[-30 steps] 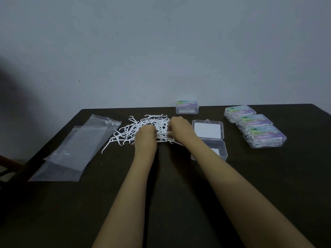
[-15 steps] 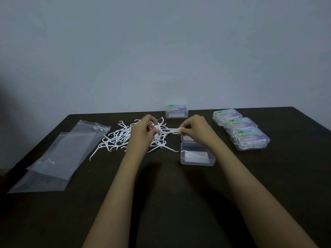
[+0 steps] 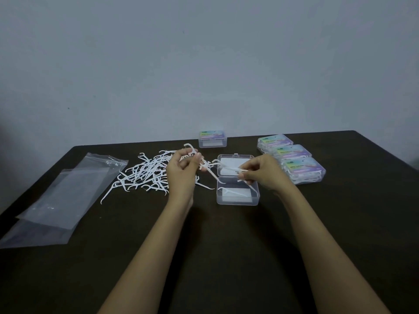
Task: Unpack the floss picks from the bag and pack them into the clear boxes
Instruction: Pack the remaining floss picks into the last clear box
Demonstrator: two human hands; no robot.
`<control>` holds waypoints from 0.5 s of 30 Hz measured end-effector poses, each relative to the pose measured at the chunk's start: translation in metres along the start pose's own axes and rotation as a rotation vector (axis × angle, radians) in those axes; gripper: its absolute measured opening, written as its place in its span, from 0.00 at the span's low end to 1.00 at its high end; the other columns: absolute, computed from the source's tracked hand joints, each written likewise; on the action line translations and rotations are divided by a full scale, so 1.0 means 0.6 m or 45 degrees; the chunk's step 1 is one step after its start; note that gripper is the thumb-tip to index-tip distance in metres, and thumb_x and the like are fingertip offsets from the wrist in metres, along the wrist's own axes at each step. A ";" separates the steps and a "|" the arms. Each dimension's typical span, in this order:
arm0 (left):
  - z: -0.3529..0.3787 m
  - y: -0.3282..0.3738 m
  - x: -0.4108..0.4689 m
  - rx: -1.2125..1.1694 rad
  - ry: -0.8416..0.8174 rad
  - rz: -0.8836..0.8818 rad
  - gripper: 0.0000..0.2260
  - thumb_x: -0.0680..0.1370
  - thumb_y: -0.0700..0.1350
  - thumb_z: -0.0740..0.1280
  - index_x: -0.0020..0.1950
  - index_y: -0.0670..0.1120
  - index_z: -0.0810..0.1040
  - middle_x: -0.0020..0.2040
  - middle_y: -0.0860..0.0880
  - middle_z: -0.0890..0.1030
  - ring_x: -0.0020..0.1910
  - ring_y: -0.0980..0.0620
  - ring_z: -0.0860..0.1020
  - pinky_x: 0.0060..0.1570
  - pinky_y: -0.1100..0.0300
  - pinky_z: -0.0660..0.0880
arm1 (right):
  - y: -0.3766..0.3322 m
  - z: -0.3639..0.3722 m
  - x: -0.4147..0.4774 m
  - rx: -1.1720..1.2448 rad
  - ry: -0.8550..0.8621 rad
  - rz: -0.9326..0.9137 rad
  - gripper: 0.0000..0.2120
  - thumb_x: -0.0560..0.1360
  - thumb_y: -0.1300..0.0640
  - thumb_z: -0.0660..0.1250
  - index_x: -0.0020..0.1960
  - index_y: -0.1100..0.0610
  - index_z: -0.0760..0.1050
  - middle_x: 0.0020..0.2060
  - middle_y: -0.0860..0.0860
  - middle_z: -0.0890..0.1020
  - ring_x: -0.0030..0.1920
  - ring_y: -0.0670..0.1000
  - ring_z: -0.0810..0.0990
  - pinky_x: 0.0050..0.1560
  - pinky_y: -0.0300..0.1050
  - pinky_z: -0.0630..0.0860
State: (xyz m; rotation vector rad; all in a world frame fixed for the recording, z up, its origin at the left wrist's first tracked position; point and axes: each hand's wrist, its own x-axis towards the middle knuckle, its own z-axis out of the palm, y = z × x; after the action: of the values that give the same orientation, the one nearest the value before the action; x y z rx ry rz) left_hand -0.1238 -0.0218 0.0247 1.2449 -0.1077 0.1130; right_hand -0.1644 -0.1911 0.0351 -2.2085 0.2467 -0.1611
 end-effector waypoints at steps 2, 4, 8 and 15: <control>0.011 -0.008 -0.007 -0.175 -0.001 -0.055 0.08 0.77 0.33 0.63 0.43 0.45 0.71 0.33 0.47 0.79 0.26 0.60 0.77 0.34 0.66 0.77 | 0.003 -0.006 -0.001 -0.051 -0.038 -0.016 0.12 0.72 0.63 0.69 0.55 0.62 0.80 0.44 0.54 0.81 0.39 0.48 0.78 0.39 0.33 0.75; 0.020 -0.019 -0.016 -0.232 -0.038 -0.086 0.09 0.77 0.32 0.62 0.41 0.44 0.70 0.36 0.44 0.77 0.27 0.58 0.78 0.34 0.66 0.78 | 0.005 -0.011 -0.002 -0.052 -0.087 -0.031 0.13 0.71 0.64 0.70 0.55 0.61 0.80 0.45 0.52 0.81 0.40 0.45 0.79 0.37 0.31 0.76; 0.032 -0.041 -0.027 -0.031 -0.103 -0.115 0.09 0.76 0.33 0.64 0.41 0.45 0.71 0.38 0.45 0.79 0.32 0.54 0.79 0.34 0.65 0.77 | 0.011 -0.021 -0.003 0.029 -0.145 -0.058 0.14 0.70 0.67 0.70 0.55 0.60 0.79 0.47 0.53 0.83 0.46 0.46 0.81 0.41 0.31 0.76; 0.042 -0.059 -0.030 0.277 -0.301 0.098 0.08 0.74 0.32 0.67 0.41 0.44 0.73 0.40 0.47 0.78 0.37 0.62 0.79 0.39 0.67 0.78 | 0.021 -0.035 -0.005 0.033 -0.120 -0.075 0.12 0.72 0.59 0.70 0.56 0.56 0.79 0.40 0.49 0.80 0.43 0.46 0.78 0.42 0.33 0.71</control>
State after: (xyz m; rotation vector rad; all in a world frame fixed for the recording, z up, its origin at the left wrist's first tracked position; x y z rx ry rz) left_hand -0.1370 -0.0571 -0.0031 1.4687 -0.3560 0.0443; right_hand -0.1732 -0.2141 0.0375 -2.1924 0.1268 -0.0914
